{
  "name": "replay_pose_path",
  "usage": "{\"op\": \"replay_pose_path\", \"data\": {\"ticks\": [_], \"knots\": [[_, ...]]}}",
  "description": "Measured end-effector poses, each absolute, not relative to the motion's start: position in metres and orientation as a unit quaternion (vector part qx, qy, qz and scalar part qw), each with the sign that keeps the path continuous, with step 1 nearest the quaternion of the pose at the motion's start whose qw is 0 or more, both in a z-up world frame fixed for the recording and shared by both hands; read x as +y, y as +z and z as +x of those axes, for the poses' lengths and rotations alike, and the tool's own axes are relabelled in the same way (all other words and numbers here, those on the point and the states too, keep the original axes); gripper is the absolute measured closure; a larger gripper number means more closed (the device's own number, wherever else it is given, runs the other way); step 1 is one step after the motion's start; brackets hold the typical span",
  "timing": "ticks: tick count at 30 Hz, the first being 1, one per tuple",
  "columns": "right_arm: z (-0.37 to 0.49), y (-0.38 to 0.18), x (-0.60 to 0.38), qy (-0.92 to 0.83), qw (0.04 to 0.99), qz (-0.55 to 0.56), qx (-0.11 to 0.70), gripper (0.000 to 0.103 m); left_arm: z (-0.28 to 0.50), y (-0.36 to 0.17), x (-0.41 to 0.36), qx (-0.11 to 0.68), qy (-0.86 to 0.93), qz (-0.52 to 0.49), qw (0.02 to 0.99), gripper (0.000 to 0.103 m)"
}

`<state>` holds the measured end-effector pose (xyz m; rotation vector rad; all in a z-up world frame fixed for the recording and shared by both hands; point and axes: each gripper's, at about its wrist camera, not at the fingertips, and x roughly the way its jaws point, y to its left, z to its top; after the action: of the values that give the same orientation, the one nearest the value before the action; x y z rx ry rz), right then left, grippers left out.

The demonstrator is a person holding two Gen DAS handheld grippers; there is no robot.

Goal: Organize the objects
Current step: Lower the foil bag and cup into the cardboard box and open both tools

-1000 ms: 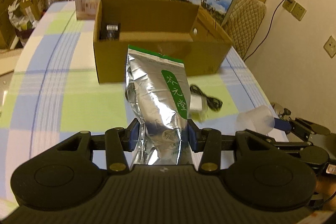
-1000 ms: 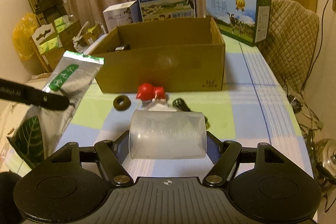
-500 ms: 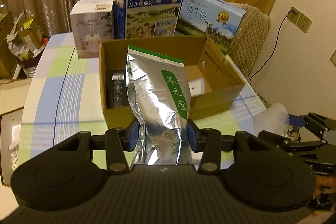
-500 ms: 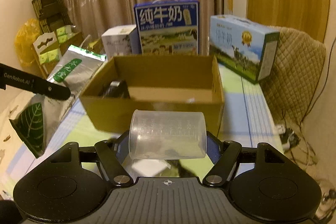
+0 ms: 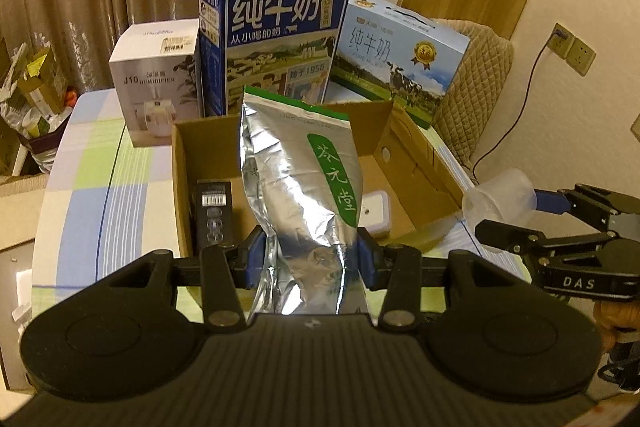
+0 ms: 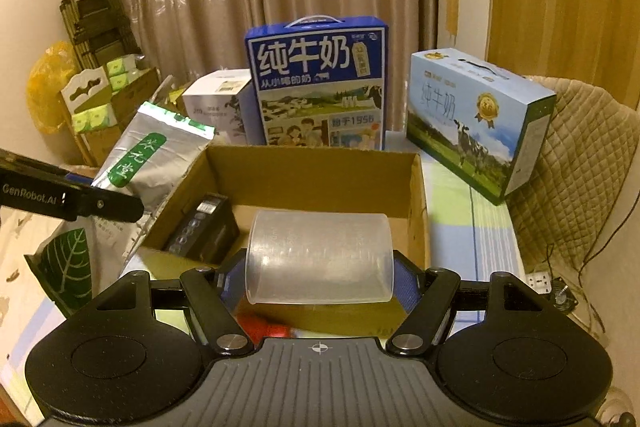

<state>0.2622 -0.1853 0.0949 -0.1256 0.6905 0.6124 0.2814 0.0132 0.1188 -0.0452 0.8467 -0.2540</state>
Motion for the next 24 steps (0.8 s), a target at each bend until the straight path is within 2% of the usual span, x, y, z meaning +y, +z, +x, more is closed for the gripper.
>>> {"op": "replay_pose_path", "data": {"ticks": [20, 21, 24], "knots": [[0.347, 0.078, -0.159, 0.279, 0.892, -0.044, 0.353, 0.034, 0.363, 0.095, 0.018, 0.417, -0.115, -0.052, 0.900, 0.063], [0.349, 0.076, -0.158, 0.279, 0.892, -0.043, 0.354, 0.034, 0.366, 0.093, 0.019, 0.415, -0.113, -0.059, 0.901, 0.061], [0.353, 0.071, -0.160, 0.278, 0.890, -0.039, 0.358, 0.034, 0.376, 0.087, 0.025, 0.403, -0.093, -0.100, 0.905, 0.048]]}}
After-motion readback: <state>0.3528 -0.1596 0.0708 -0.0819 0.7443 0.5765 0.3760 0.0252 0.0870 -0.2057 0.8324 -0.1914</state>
